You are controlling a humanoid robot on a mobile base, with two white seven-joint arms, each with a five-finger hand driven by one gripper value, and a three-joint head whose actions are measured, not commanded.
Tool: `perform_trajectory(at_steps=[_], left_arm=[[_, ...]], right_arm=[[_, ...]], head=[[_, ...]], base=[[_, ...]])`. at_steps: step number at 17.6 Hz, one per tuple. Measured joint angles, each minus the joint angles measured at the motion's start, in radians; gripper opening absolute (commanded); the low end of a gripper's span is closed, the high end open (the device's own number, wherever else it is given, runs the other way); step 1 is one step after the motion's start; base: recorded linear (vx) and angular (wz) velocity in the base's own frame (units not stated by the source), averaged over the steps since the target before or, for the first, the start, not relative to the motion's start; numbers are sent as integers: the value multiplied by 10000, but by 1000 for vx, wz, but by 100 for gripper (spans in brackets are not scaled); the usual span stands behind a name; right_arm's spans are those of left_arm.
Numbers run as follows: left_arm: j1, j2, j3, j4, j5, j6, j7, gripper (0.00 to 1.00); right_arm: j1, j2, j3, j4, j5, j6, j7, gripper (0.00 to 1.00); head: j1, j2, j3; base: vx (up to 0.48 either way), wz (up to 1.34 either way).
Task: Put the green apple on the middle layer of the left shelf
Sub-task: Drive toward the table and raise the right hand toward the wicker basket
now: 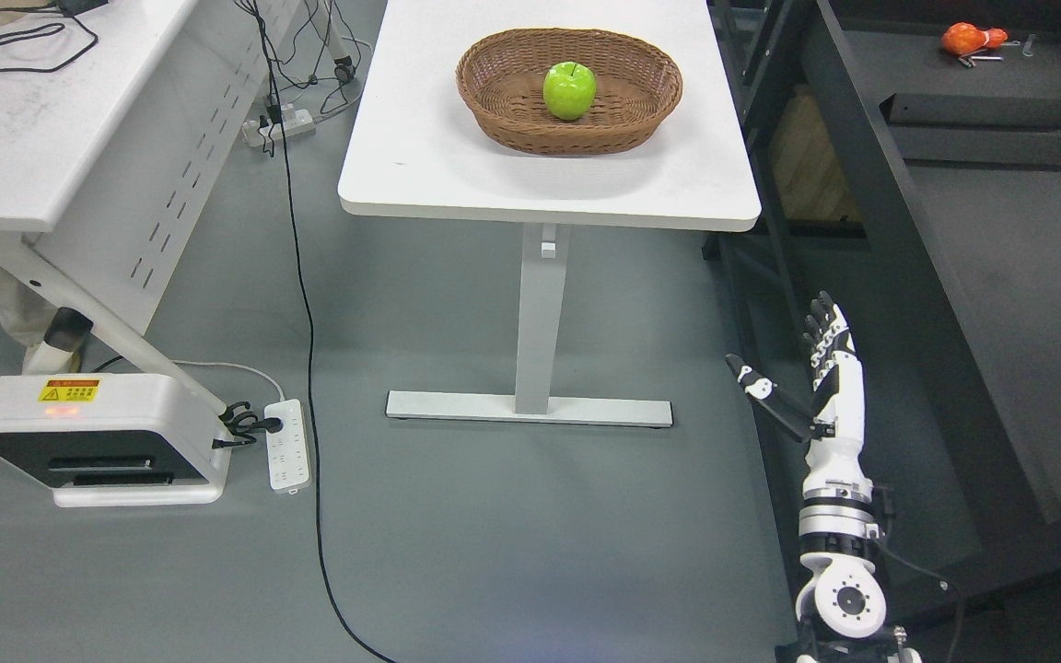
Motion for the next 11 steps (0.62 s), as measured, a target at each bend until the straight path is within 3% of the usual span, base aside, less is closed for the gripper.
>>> perform_trajectory(at_steps=[8,11], left_arm=[[0,0,-1,1,0,0,0,100],[0,0,2,1,0,0,0,100]], right_arm=[[-93,19,-9,-142,209,-24,159,100],[-416,-308,138,-172,2075,-296,145,100]], head=[[0,0,0],[0,0,0]], base=[[-3,0],[0,0]])
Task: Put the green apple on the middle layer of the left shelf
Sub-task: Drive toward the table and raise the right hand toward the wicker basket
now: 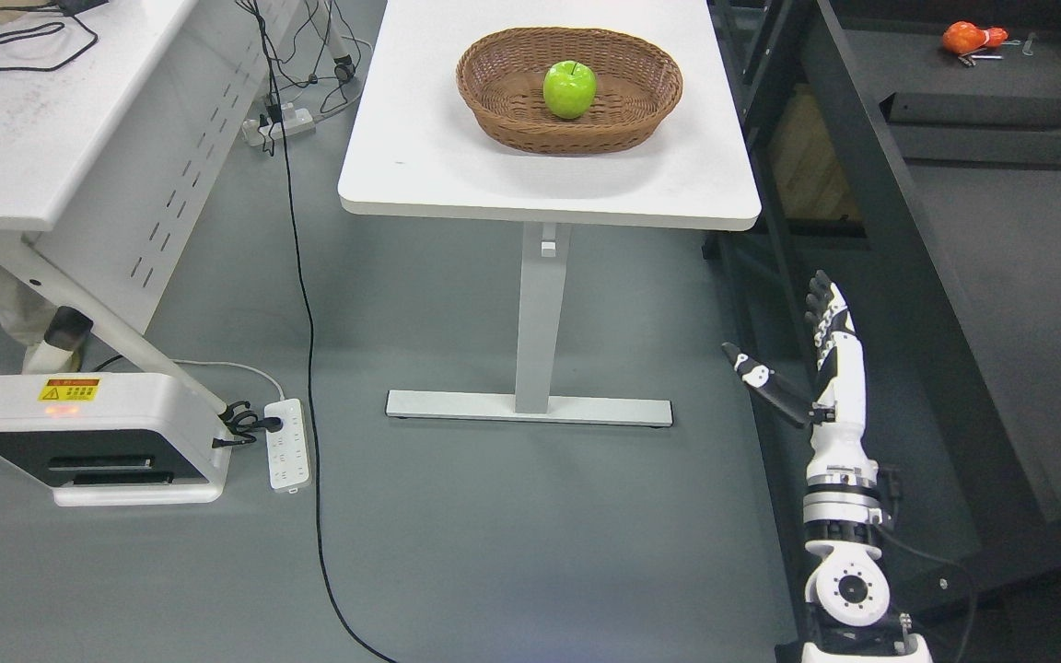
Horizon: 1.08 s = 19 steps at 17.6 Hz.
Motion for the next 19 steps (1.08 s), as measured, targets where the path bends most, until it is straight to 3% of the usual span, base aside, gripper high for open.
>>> perform_trajectory(at_steps=[4,8,11,19], left_arm=[[0,0,3,-1,0,0,0,100],[1,0,1,-1,0,0,0,100],[1,0,-2,-2,0,0,0,100],[-1,0,-2,-3,0,0,0,100]], right_arm=[[-257,-505,310,-44,2861,-74,-43,100],[-461,-818,533,-142,4192,-46,218,100],[-863,-956,667,-210,4706,-141,1078,100],[-1297,-970,862,-308,4668,-102,1505,100]], head=[[0,0,0],[0,0,0],[0,0,0],[0,0,0]], base=[[0,0],[18,-2],[81,-67],[166,-40]])
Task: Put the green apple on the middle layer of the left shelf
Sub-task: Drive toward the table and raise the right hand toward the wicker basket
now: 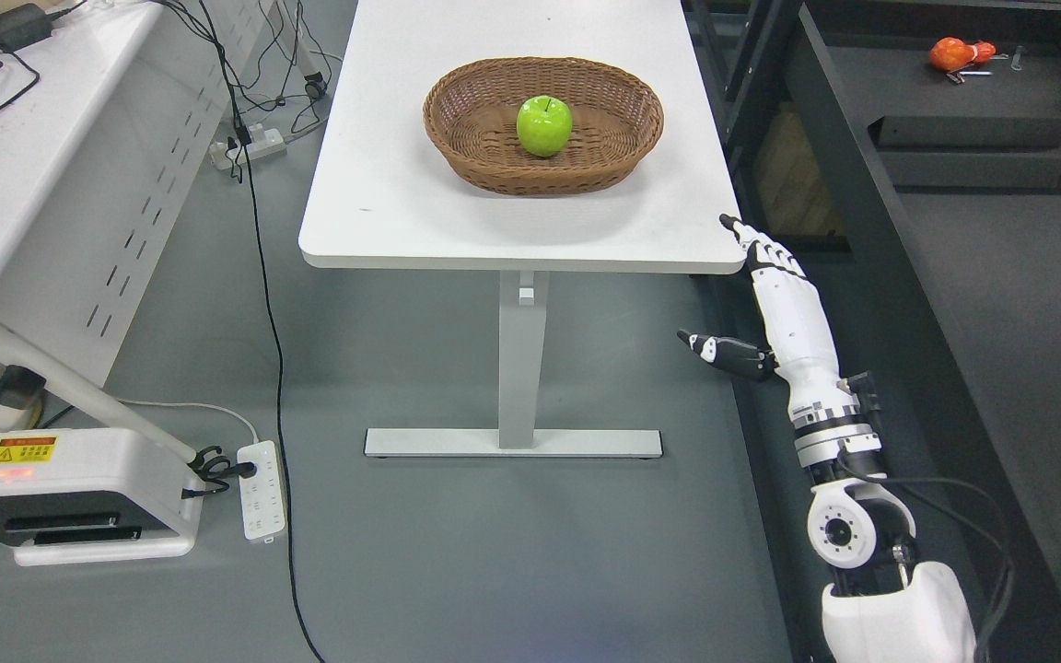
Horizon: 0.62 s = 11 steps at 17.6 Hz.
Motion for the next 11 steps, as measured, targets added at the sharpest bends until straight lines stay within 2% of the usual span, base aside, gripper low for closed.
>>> perform_trajectory(at_steps=[11], left_arm=[[0,0,6,1,0,0,0,100]], right_arm=[[-3,83,97,-47,-49,24,34,100]], head=[[0,0,0]], base=[[160,39]])
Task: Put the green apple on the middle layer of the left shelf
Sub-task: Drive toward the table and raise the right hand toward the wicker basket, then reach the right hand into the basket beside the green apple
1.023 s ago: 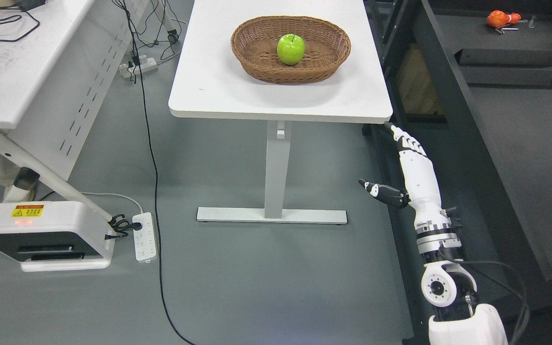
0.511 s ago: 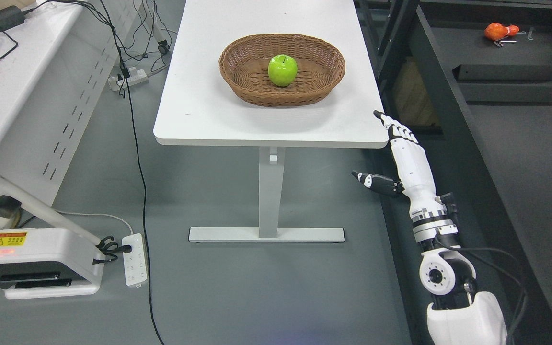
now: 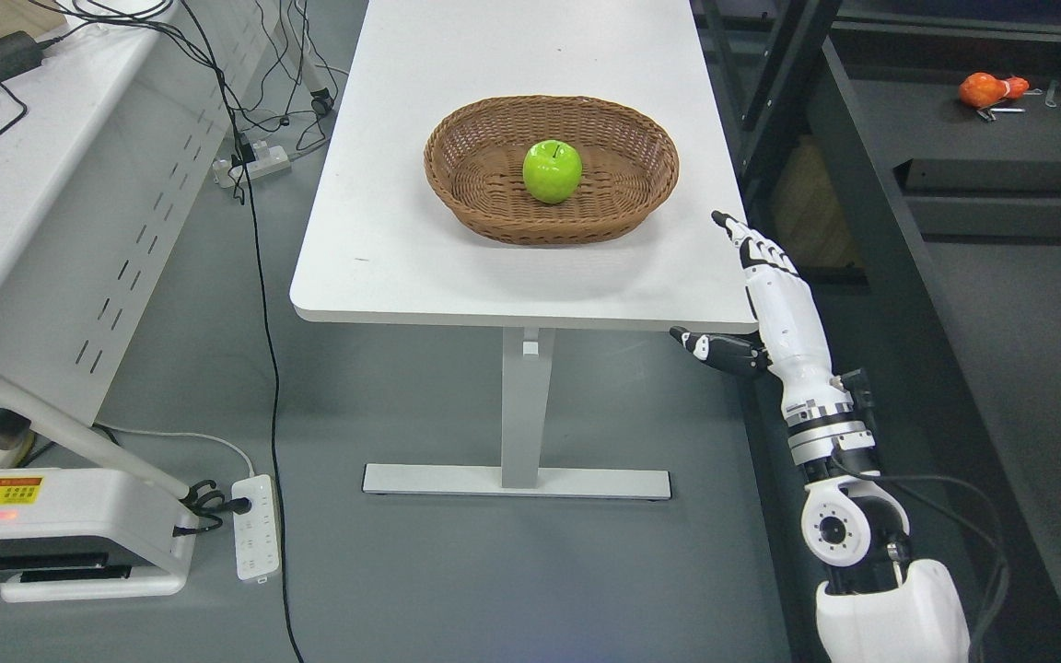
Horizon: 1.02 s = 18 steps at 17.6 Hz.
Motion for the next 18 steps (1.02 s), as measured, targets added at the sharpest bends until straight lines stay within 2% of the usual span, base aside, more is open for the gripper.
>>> perform_trajectory(at_steps=[8,18], left_arm=[[0,0,1,0,0,0,0,100],[0,0,-2,0,0,0,0,100]], right_arm=[[-108,110,194,-4,-52,29,81,100],[-1262,390,803,369,28,-17,197,100]], head=[[0,0,0],[0,0,0]], base=[[112,66],[48,7]])
